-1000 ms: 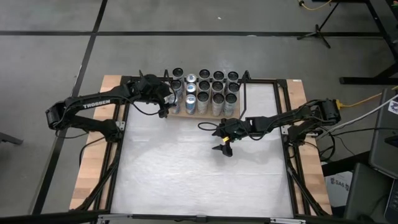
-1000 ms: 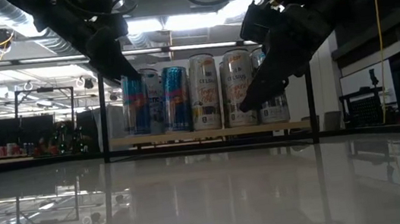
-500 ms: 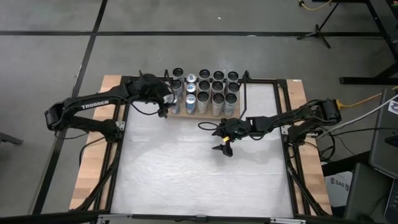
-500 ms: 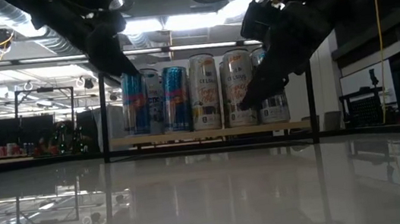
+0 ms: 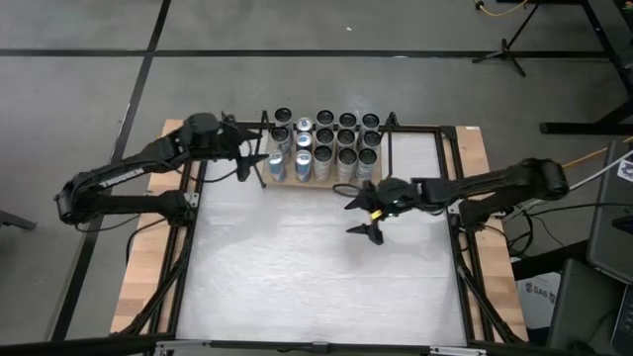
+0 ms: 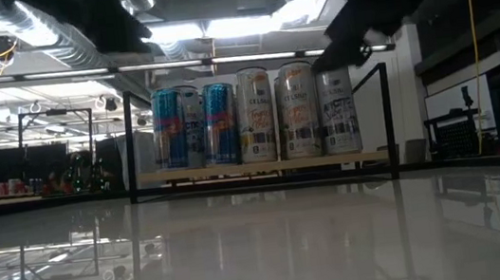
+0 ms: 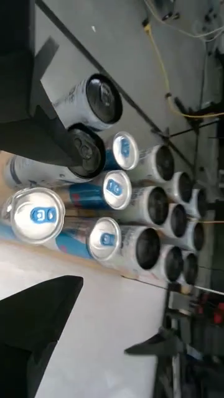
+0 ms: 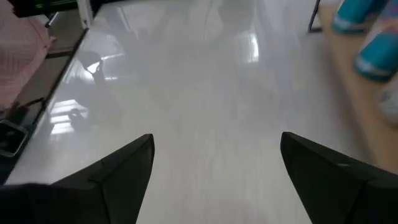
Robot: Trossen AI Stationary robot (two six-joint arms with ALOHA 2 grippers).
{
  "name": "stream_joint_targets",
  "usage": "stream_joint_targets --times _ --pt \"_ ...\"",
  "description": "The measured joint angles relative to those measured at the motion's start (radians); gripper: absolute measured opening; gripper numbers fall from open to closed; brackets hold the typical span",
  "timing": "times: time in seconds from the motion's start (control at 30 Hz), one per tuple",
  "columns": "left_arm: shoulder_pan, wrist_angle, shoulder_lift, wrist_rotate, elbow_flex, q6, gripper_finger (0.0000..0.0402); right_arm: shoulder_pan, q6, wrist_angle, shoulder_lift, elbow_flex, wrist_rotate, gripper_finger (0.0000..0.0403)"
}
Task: Place canned beverage on shelf
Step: Return to Home Position
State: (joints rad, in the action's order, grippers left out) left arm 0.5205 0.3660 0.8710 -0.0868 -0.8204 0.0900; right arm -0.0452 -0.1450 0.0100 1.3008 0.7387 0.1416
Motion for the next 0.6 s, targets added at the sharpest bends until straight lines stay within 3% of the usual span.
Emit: stream_joint_targets --times 0.23,0.6 --pt "0.000 0.086 -0.171 -0.011 -0.001 0.011 0.0293 0.001 0.045 0.150 -0.295 0.000 -0.003 0.0340" --pt "0.001 0.235 -0.466 -0.032 0.008 0.019 0.0293 0.002 0.132 0.267 -0.773 0.001 -0.106 0.0340"
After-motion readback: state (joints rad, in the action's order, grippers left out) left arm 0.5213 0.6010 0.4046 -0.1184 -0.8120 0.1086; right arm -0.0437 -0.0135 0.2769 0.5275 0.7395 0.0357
